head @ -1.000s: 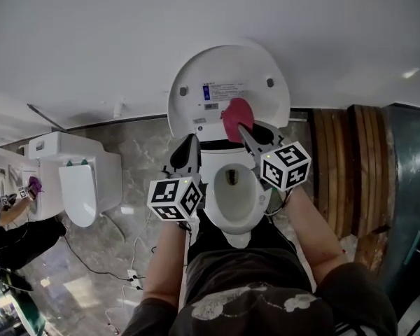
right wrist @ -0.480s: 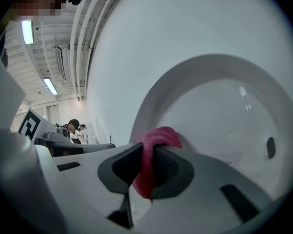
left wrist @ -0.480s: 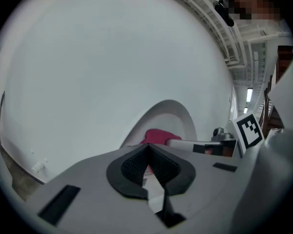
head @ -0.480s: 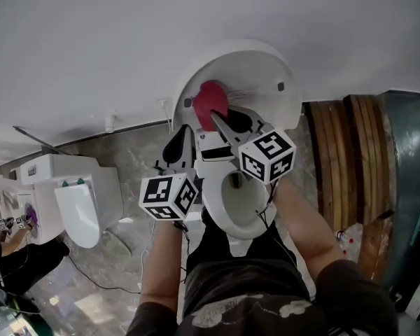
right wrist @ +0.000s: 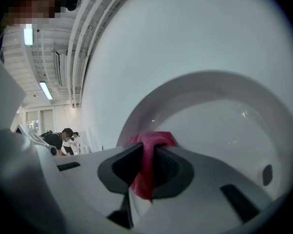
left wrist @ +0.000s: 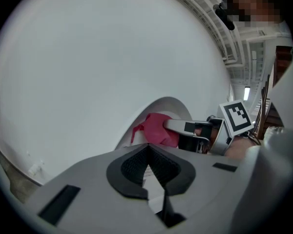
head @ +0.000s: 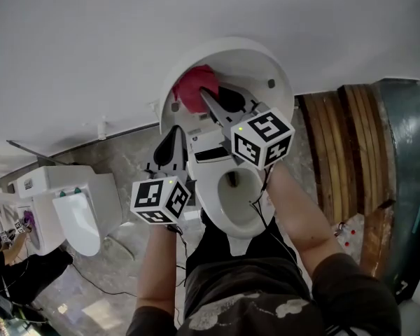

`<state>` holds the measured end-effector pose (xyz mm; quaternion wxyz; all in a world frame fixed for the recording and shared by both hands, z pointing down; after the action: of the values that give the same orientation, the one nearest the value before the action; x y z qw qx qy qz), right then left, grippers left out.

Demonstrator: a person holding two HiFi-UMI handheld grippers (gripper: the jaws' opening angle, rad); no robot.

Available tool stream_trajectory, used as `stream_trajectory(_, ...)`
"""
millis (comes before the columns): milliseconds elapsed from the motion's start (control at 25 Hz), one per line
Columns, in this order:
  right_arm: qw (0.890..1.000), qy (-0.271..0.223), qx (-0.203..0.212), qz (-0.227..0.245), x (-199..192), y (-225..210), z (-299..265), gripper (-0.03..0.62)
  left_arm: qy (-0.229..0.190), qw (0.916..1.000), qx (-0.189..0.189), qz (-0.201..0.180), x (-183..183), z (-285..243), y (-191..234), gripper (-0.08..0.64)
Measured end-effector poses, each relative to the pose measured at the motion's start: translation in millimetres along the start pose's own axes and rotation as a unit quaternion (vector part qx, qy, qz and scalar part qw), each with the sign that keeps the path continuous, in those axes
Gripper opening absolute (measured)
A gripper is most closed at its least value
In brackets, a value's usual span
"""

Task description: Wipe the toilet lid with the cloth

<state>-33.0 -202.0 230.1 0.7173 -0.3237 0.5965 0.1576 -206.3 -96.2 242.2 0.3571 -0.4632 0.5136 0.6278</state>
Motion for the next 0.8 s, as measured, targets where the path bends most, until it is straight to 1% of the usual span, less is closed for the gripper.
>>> stream_trajectory(160,0.999,-0.017,-0.028,-0.016,7,-17,18,0.049,0.003,1.0,-0.008,0.001,-2,-8,-13,0.006)
stream_trajectory(320,0.998,-0.039,-0.055,-0.022,19,-37,37,0.049,0.008,0.9997,-0.023,0.003,-5,-20,-34,0.006)
stream_trajectory(520,0.991,-0.068,-0.104,-0.054,22,-61,65,0.049,0.009,0.9992,-0.038,0.005,-9,-35,-56,0.006)
stream_trajectory(680,0.987,-0.061,-0.135,-0.062,10,-76,91,0.049,0.009,0.9988,-0.046,0.011,-20,-44,-68,0.006)
stream_trajectory(800,0.986,-0.05,-0.149,-0.06,2,-84,105,0.049,0.006,0.999,-0.04,0.017,-29,-45,-68,0.006)
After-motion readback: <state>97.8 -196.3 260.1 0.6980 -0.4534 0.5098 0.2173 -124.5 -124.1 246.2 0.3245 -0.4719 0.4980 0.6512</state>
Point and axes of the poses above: the fingertips, and each gripper's own axes: z backward along the fingers, y to its left, x out of its top, the point moved 10 cm from there along z, backward along the fingers, and after that the axes turned 13 degrees about -y, right-handed, at the moved point
